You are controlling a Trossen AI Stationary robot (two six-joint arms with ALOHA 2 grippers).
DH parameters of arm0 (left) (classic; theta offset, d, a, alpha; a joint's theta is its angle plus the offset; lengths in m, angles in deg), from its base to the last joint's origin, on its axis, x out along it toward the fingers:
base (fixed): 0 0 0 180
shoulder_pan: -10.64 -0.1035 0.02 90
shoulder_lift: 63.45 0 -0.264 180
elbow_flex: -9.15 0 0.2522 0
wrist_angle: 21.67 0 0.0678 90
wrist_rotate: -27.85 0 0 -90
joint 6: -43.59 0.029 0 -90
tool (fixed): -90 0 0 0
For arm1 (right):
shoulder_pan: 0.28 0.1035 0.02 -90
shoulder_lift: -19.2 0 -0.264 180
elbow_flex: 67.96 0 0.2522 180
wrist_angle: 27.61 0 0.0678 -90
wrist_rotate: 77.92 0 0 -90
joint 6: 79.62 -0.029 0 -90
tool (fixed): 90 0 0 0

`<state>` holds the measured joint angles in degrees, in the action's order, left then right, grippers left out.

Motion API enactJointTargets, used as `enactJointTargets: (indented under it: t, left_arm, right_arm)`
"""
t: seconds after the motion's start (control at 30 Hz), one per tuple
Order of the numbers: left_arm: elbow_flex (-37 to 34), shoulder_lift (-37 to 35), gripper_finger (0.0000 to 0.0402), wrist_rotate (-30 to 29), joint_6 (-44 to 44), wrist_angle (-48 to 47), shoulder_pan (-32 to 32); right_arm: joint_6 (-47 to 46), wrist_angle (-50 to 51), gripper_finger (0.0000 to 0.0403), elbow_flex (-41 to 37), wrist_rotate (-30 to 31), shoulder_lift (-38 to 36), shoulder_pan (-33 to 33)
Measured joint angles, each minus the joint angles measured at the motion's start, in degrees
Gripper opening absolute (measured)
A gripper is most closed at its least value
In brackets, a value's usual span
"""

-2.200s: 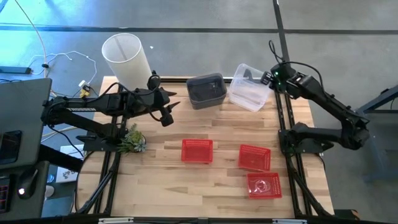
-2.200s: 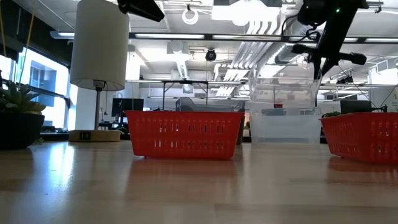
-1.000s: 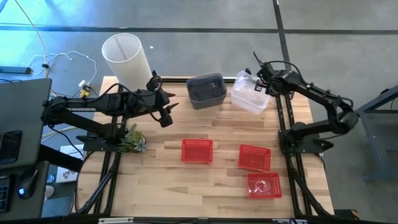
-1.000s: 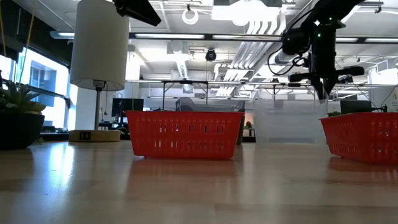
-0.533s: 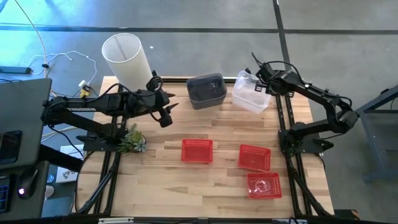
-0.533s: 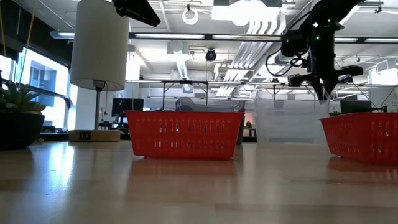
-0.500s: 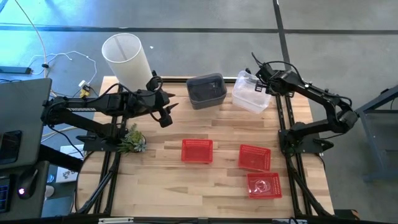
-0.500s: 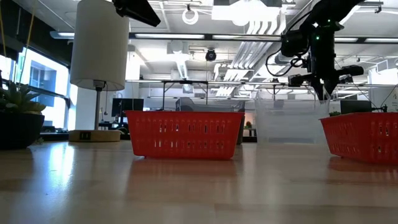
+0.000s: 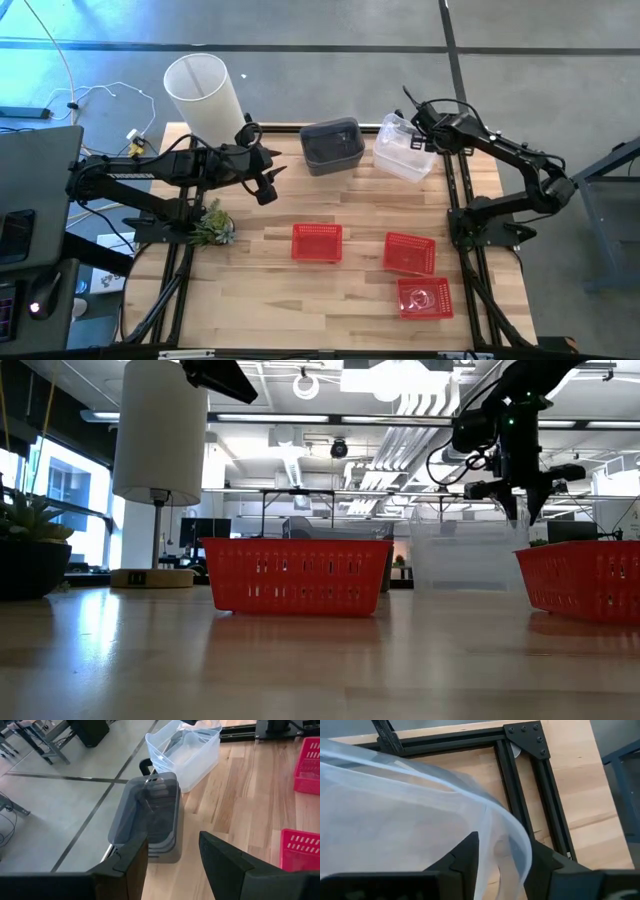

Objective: Stack baskets by color
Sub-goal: Stack the bottom transparent bin on the stacked transparent bins

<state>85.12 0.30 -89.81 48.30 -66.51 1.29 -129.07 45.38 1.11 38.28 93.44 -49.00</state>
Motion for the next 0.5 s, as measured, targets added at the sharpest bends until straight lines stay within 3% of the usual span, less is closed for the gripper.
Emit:
enactJointTargets:
  t: [0.5]
  left_arm:
    - [0.0, 0.0, 0.0162, 0.0, 0.0, 0.0, 0.0]
  right_arm:
    - [2.5, 0.1, 0.0113, 0.0, 3.8, -3.8, 3.6]
